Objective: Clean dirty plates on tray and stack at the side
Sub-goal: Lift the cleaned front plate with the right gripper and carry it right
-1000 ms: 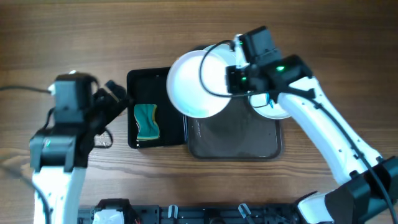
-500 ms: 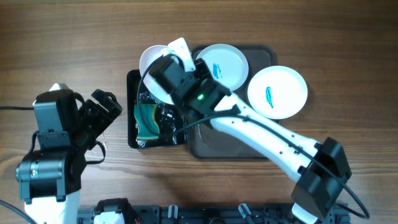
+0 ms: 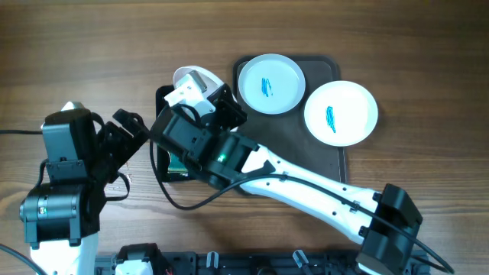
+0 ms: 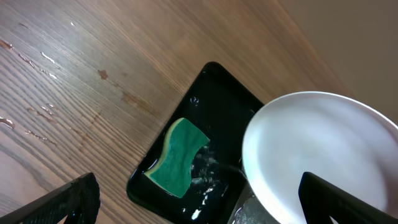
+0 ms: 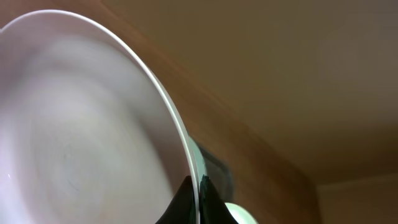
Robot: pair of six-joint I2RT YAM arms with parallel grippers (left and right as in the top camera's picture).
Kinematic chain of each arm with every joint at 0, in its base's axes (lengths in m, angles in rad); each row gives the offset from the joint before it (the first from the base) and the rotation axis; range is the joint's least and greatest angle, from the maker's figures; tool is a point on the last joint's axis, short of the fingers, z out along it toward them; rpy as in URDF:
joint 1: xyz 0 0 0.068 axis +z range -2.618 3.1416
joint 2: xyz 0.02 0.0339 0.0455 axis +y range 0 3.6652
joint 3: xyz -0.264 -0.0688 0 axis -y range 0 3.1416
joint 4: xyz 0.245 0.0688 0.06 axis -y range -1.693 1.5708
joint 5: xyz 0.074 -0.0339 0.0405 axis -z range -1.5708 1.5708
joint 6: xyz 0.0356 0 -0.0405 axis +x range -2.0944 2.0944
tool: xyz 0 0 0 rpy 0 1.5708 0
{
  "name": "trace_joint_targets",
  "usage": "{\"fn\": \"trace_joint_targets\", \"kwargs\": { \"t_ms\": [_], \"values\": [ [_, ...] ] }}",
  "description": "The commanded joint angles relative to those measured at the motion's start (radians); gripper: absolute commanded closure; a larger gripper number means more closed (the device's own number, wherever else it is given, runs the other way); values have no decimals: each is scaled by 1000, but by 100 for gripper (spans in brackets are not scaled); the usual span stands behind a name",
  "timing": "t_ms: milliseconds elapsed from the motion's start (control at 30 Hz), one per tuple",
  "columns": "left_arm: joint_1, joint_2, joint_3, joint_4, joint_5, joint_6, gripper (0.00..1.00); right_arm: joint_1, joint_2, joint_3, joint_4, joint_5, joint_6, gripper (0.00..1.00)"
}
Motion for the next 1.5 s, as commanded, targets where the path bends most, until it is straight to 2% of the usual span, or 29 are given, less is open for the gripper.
{"fn": "trace_joint_targets", "kwargs": {
  "t_ms": [0,567,833,933,967,1033,1100,1200,1233,1267,1333,1433,1467],
  "values": [
    [8,5,14,0,12,-5,0,27,-43,31,5,121,-23,95],
    [8,5,14,0,12,-5,0,45,-44,31,11,146,-48,96],
    [8,5,14,0,12,-5,0,41,-44,31,79,145,-47,96],
    [8,5,14,0,12,-5,0,18,-44,31,72,77,-4,96],
    [8,5,14,0,12,-5,0,-8,-44,31,35,-24,53,96],
    [8,5,14,0,12,-5,0,-120,-43,31,-71,-375,247,96],
    [8,5,14,0,12,-5,0,-248,-42,31,-109,-660,323,96],
    [8,5,14,0,12,-5,0,-528,-64,31,-130,-1257,338,96],
    [8,5,14,0,12,-5,0,-647,-82,31,-131,-1505,349,96],
    [8,5,14,0,12,-5,0,-771,-111,31,-135,-1671,372,95],
    [8,5,14,0,12,-5,0,-944,-185,31,-175,-1730,397,96],
    [8,5,14,0,12,-5,0,-1143,-283,31,-262,-1689,400,96],
    [8,5,14,0,12,-5,0,-1252,-316,31,-320,-1641,411,96]
  ]
}}
